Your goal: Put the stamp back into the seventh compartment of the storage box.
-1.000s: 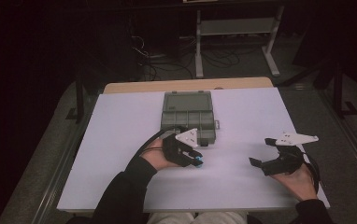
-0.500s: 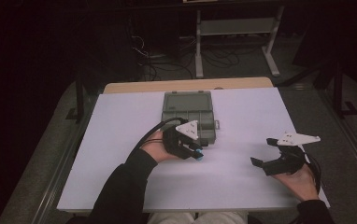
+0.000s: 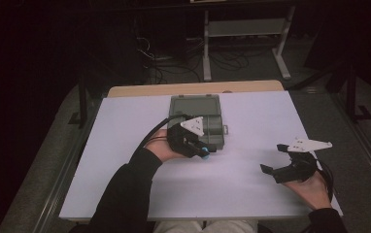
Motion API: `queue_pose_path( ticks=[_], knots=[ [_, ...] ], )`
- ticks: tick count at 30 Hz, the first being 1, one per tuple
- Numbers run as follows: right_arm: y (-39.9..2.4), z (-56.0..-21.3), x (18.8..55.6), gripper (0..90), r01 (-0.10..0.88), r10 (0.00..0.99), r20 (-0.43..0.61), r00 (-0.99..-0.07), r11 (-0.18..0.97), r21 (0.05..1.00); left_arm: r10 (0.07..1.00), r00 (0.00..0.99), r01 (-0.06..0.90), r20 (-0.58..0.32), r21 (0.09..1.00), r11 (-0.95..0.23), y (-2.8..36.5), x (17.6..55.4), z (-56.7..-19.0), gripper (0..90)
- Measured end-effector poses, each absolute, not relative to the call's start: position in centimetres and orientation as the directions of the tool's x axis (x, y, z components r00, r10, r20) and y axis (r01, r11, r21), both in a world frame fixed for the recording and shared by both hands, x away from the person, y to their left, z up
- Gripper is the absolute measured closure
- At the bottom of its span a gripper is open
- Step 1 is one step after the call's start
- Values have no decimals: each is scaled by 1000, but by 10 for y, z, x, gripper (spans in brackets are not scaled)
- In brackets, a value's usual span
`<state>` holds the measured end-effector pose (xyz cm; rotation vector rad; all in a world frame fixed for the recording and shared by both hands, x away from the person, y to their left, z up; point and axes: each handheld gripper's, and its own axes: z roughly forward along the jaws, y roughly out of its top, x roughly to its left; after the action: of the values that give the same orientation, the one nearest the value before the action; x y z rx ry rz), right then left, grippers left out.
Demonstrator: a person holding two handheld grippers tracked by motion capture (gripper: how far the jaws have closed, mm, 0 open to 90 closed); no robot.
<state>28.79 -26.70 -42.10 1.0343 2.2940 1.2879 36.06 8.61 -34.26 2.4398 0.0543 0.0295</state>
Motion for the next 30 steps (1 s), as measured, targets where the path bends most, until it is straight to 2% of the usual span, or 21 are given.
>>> queue_pose_path(
  ticks=[21, 30],
  knots=[
    [-267, -422, 288, 0, 442, 721, 72, -689, 339, 831, 81, 997, 63, -1, 633, -772, 84, 389, -341, 728],
    [-268, -422, 287, 0, 441, 721, 72, -689, 337, 832, 113, 994, 83, 3, 655, -751, 87, 403, -338, 728]
  ],
)
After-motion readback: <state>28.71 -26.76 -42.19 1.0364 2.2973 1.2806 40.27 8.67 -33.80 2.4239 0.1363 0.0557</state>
